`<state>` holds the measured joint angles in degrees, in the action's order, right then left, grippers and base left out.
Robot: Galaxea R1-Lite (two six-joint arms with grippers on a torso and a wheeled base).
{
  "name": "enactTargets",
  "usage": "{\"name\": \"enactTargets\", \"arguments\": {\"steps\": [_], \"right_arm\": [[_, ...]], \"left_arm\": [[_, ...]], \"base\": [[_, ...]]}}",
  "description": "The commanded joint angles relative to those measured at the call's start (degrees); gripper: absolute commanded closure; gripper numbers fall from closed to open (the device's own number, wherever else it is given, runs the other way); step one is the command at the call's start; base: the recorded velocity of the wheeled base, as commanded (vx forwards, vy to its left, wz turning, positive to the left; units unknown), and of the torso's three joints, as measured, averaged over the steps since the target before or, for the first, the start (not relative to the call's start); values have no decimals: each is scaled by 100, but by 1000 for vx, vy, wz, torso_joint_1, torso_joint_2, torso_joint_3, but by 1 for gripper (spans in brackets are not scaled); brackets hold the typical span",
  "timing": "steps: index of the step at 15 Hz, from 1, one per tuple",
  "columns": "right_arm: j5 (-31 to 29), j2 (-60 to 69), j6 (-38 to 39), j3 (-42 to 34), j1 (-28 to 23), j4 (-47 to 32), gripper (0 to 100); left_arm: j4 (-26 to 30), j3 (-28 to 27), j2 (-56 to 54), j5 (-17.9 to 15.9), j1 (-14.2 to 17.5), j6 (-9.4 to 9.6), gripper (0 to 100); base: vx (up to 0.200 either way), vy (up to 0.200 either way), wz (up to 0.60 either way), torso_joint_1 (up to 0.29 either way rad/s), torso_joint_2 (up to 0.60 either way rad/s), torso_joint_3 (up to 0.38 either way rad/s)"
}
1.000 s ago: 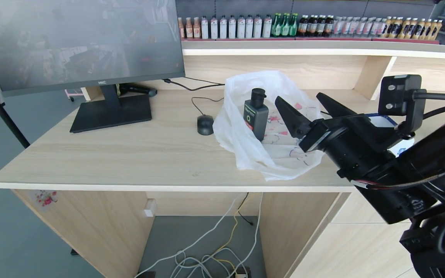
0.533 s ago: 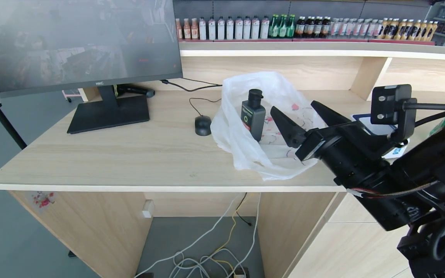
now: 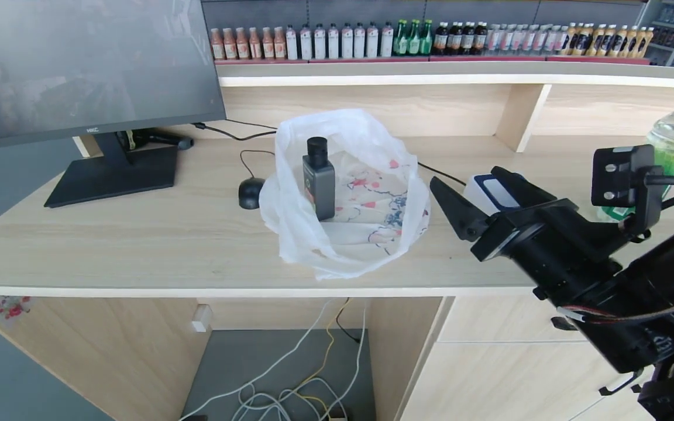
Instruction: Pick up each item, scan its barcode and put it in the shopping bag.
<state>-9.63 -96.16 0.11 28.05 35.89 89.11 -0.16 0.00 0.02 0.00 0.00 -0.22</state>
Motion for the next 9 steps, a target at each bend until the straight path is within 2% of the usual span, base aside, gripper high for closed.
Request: {"name": "enactTargets", "arguments": {"steps": [1, 9], "right_arm": [[-4, 194, -2, -212, -47, 10, 0], [-13, 361, -37, -467, -108, 36, 0]], "left_arm": [[-2, 0, -2, 0, 0, -4, 0], [-2, 0, -2, 0, 0, -13, 0]], "base": [[0, -200, 0, 2, 2, 2], [0, -200, 0, 4, 4, 2]]}}
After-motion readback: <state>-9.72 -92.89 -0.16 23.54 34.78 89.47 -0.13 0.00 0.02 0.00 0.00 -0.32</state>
